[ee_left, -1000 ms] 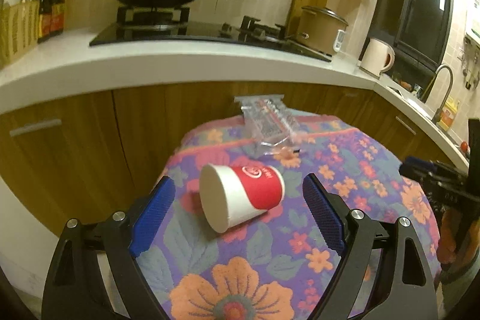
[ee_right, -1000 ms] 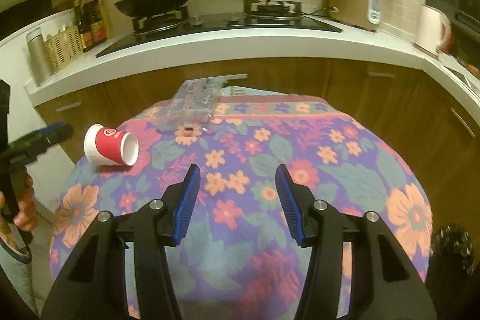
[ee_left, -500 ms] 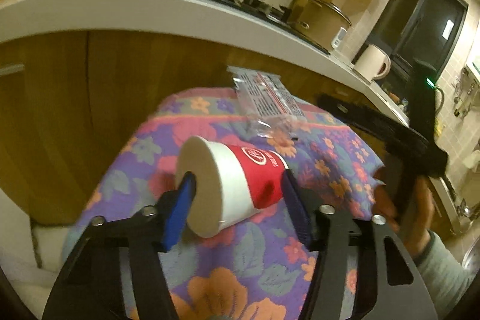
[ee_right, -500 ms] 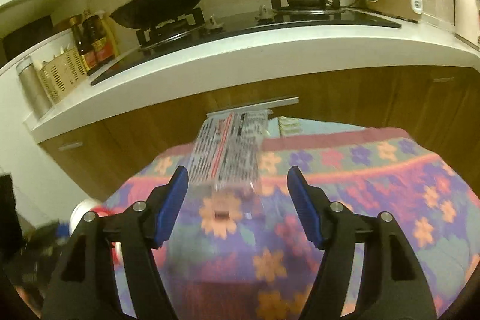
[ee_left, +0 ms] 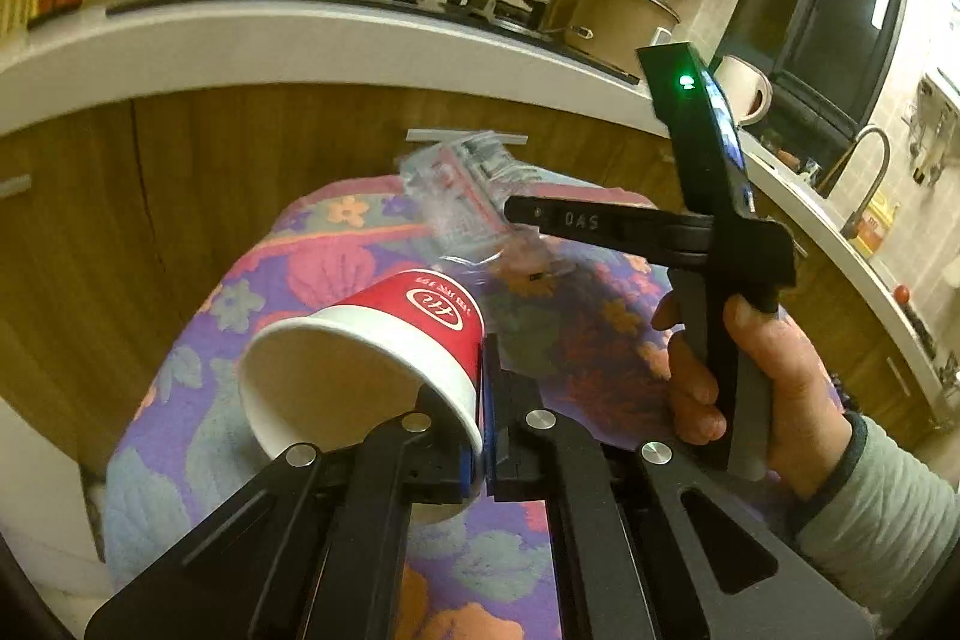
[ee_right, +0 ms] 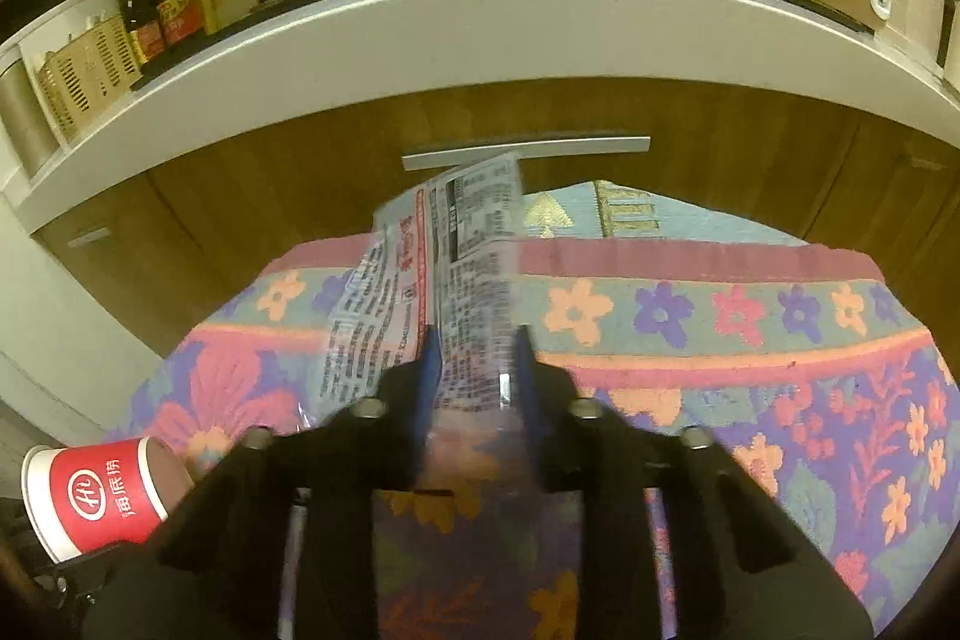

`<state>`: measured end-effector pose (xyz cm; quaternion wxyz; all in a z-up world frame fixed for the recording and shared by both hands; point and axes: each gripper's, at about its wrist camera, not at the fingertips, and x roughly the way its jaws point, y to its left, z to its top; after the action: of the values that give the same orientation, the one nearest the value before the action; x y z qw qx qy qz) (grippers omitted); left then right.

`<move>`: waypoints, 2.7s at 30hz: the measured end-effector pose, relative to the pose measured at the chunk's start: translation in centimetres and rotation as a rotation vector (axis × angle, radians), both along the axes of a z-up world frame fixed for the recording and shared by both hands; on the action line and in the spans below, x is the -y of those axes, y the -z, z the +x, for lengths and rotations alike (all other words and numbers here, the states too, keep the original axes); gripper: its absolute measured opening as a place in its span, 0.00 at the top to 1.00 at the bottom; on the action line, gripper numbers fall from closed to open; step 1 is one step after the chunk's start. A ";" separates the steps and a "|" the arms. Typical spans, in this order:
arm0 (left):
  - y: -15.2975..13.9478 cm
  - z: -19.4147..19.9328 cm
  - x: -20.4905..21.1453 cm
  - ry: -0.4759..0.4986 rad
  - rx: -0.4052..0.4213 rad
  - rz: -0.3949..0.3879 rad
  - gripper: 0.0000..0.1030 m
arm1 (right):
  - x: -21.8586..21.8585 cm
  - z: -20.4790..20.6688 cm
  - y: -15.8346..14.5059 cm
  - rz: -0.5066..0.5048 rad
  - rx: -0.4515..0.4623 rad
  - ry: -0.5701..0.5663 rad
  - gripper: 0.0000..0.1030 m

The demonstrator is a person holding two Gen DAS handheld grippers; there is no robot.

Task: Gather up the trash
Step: 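Carry the cup in left tool while right tool carries the wrapper to the bin, then open left tool over the black bag while right tool releases the wrapper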

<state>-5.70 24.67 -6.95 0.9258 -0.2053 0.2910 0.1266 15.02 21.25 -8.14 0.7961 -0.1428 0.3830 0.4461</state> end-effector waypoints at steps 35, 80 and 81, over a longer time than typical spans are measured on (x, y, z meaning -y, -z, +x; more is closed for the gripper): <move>-11.4 5.5 23.4 0.365 0.076 0.223 1.00 | 39.3 -5.0 -8.8 0.241 0.201 0.377 0.99; -4.4 22.3 48.4 0.910 -0.212 0.183 0.52 | 64.4 -1.0 -0.2 0.115 -0.124 0.967 0.78; -5.0 21.7 47.4 0.883 -0.190 0.182 0.49 | 63.8 -1.4 -0.7 0.116 -0.104 0.957 0.74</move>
<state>15.97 -22.77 -1.96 0.8746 0.0330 0.4218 -0.2369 13.62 -42.55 -7.39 0.8984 0.1167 0.4196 0.0571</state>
